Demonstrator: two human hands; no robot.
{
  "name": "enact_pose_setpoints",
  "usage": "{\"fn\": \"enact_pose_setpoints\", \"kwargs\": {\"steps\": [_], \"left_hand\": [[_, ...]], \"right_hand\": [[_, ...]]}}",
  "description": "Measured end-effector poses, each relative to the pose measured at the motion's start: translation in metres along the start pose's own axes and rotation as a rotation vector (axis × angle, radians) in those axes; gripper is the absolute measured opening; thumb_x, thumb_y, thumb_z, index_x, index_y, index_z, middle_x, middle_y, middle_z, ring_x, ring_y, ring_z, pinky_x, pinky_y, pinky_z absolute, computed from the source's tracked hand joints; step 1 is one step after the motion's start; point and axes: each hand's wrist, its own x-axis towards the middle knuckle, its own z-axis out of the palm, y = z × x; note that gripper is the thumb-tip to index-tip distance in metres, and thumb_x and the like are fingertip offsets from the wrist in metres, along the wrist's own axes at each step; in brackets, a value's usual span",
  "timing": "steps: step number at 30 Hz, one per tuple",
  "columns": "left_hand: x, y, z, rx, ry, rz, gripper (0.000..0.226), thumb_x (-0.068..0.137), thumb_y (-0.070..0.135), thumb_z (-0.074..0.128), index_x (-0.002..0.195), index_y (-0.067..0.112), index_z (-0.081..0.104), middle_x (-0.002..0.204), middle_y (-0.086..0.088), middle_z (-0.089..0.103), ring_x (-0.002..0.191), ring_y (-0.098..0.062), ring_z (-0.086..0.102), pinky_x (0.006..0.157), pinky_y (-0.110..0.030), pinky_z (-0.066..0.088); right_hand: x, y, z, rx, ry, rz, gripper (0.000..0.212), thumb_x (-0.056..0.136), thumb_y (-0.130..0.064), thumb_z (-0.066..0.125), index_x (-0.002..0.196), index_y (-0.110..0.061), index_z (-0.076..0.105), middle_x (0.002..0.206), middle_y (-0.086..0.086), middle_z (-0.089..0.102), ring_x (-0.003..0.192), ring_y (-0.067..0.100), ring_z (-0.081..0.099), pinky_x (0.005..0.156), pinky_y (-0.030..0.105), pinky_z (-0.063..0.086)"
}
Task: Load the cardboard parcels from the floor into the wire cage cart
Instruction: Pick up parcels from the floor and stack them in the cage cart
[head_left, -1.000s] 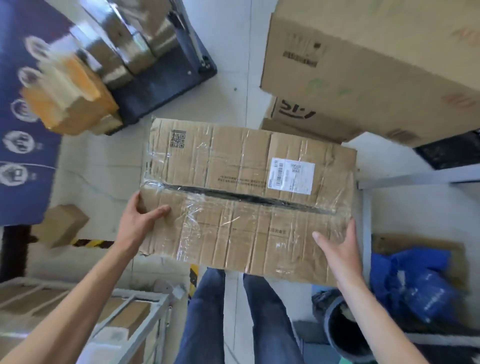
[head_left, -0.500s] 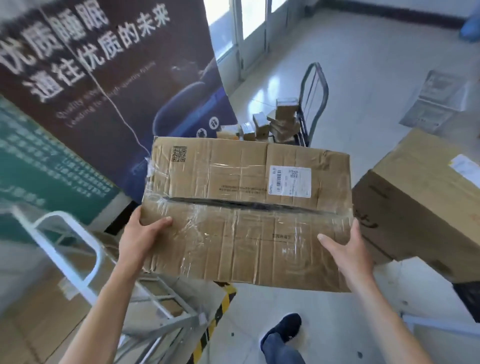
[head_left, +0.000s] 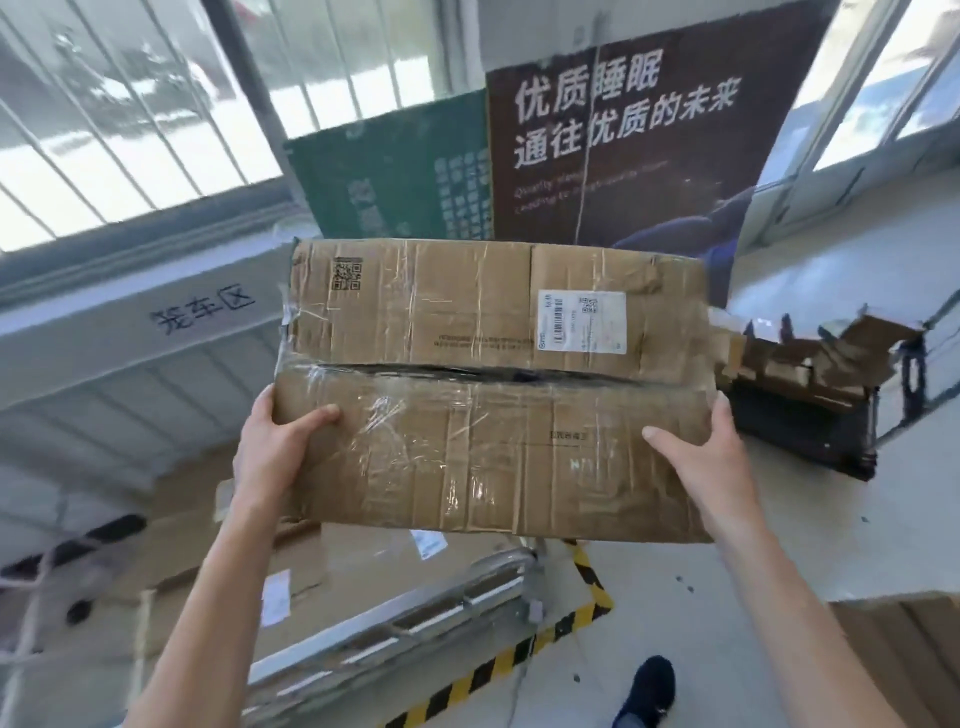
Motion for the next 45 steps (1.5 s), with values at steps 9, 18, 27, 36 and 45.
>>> {"fn": "enact_pose_setpoints", "kwargs": {"steps": [9,18,27,36,45], "left_hand": [[0.026,-0.105,-0.178,-0.135,0.227,-0.13,0.076,0.05,0.056,0.09,0.119,0.047,0.061,0.109,0.012,0.074,0.102,-0.02,0.07,0.094,-0.05,0.054],[0.029,-0.191,-0.215,-0.151,0.314,-0.37,0.079,0.052,0.047,0.085,0.125,0.033,0.06,0.111,0.003,0.073,0.099,-0.023,0.07,0.092,-0.053,0.055],[0.099,-0.297,-0.162,-0.03,0.235,-0.656,0.114,0.027,0.05,0.082,0.132,0.01,0.06,0.122,-0.016,0.067,0.118,-0.032,0.06,0.11,-0.047,0.04],[0.228,-0.393,-0.066,-0.061,0.185,-0.758,0.078,0.075,0.02,0.085,0.144,0.014,0.048,0.124,-0.001,0.059,0.091,-0.015,0.058,0.077,-0.026,0.042],[0.356,-0.456,0.045,0.361,-0.034,-0.547,0.096,0.078,0.05,0.059,0.157,0.012,0.02,0.159,-0.02,0.03,0.146,-0.035,0.028,0.117,-0.052,0.025]], "right_hand": [[-0.046,-0.061,0.177,-0.093,-0.211,-0.135,0.104,0.078,-0.047,0.079,0.156,-0.036,0.011,0.156,0.0,0.039,0.14,0.025,0.041,0.112,0.053,0.038],[-0.055,-0.029,0.298,-0.24,-0.402,-0.043,0.105,0.083,-0.047,0.075,0.159,-0.032,0.005,0.164,-0.003,0.023,0.147,0.025,0.03,0.114,0.05,0.033],[0.013,0.059,0.396,-0.478,-0.469,0.276,0.101,0.087,-0.049,0.067,0.16,-0.027,0.001,0.165,0.001,0.019,0.148,0.028,0.027,0.117,0.047,0.03],[0.133,0.112,0.499,-0.632,-0.401,0.213,0.1,0.084,-0.058,0.065,0.159,-0.033,0.004,0.16,0.004,0.033,0.14,0.032,0.039,0.104,0.051,0.044],[0.236,0.17,0.606,-1.074,-0.465,-0.168,0.071,0.101,-0.037,0.04,0.16,-0.026,0.002,0.167,0.013,-0.004,0.152,0.04,-0.001,0.119,0.058,0.02]]}}
